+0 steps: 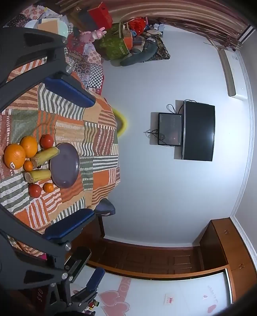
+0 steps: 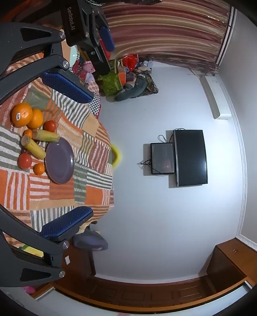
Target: Organize fruits
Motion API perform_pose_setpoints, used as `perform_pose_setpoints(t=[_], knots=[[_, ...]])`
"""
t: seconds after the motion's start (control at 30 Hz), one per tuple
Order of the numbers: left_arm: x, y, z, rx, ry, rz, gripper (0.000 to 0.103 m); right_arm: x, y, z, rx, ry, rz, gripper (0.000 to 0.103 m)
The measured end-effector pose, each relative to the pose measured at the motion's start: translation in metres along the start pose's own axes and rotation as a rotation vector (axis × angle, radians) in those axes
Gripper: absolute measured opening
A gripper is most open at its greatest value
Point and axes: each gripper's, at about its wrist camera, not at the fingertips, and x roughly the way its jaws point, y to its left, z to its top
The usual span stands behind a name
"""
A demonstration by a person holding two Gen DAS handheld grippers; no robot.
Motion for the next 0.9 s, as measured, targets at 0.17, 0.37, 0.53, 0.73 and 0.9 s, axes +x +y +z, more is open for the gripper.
perform_pose_setpoints(t=[0.17,0.37,0.53,0.73,0.9], knots=[[-0.0002,-0.0051,0.0019,0.001,0.002,-0.009,0.103,-0.0001,-0.0011,-0.0004,0.002,0.000,-0.002,0.103],[0.0005,-0.0069,0.0018,0.013,-0.005,-0.006,0.103,-0.0046,-0.0016,0.0001,0.008,-0.003,-0.005,0.103],[0.0029,-0.0055,-0.0024,0.010,-0.008,-0.003,0.103,-0.0010,-0.0060,0.0005,0.022,-0.005,-0.004,0.103],[0.0034,-0.0071,-0.0018,0.008,-0.012,0.003,0.103,-0.0020,-0.0064,0.0006,0.024,-0.008,-0.006,0.103],[0.0036,-0.0072,-0.0023,0.009,-0.010,0.005,0.103,-0.0017,-0.0060,0.0013,0.024,-0.009,-0.003,0.103]])
